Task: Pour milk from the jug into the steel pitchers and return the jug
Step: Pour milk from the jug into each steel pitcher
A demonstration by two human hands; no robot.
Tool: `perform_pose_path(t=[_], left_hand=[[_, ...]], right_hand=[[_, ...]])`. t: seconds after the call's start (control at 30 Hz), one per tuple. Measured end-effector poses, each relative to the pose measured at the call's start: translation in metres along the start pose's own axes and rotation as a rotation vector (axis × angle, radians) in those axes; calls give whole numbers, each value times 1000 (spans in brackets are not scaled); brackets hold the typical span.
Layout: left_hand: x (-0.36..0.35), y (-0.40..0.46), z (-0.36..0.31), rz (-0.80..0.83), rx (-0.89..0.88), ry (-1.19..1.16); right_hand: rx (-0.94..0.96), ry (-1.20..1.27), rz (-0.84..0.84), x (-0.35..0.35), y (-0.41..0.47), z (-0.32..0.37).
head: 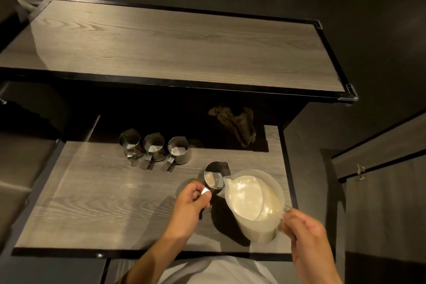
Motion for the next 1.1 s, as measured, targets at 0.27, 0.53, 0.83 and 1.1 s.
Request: perform_pose_path(t=[0.27, 0.53, 0.83, 1.1], left_hand=[[0, 0, -6, 11, -39, 22], [-5, -1, -1, 29, -35, 34], [-13, -5, 4, 42, -25, 56], [-15, -11, 5, 52, -5, 57]], right_hand=[[26, -77, -47, 0, -6, 15], [30, -145, -46, -1, -19, 26], [-15, -188, -102, -3, -38, 36], [-51, -247, -120, -4, -46, 37]])
Point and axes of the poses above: each hand's wrist, its own y-axis towards the middle knuckle, its own x-axis out of the back of the hand, z = x × y, the point moved 9 cm from there along y, towards the middle knuckle, and after that the axes turned 10 degrees about y, right-handed, at the moved point
